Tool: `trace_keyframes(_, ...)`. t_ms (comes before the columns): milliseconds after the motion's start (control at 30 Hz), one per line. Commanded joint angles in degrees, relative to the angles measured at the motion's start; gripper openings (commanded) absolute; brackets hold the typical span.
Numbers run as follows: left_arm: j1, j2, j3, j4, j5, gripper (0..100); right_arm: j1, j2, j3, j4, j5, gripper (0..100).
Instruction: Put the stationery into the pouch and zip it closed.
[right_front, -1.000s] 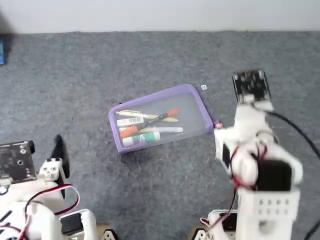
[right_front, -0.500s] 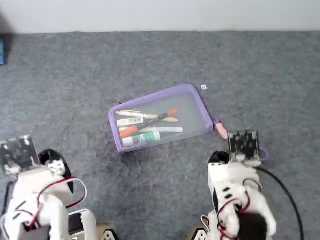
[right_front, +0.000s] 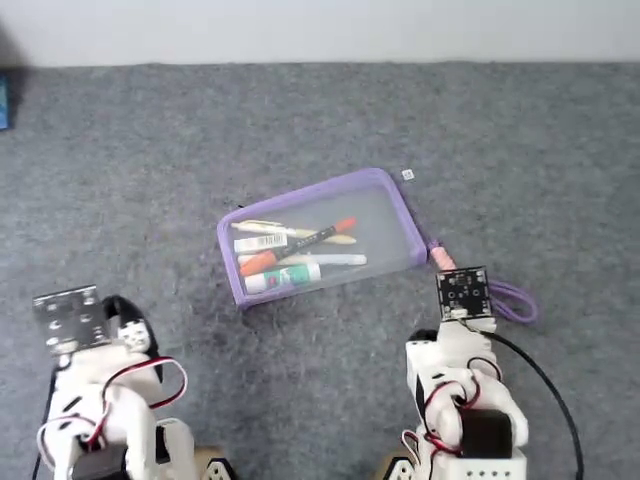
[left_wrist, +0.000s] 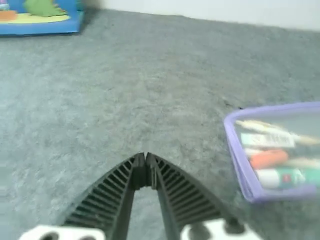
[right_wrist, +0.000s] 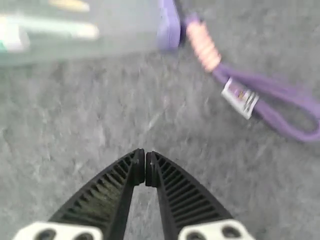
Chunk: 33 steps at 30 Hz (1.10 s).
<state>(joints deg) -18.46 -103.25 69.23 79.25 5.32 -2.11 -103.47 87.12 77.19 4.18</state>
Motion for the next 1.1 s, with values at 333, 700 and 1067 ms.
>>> trace_keyframes(333,15.8,1.1,13.5,-9.8,-3.8,1,0.5,-0.4,9.2,-2.1,-0.4,0.9)
trace_keyframes(700,15.7,1.1,27.4,-16.6,-3.6,1,0.2,-0.4,9.3,-2.1,-0.3,0.9)
trace_keyframes(1067,15.6,1.1,27.3,-16.6,-3.6,1,0.2,-0.4,9.3,-2.1,-0.3,0.9)
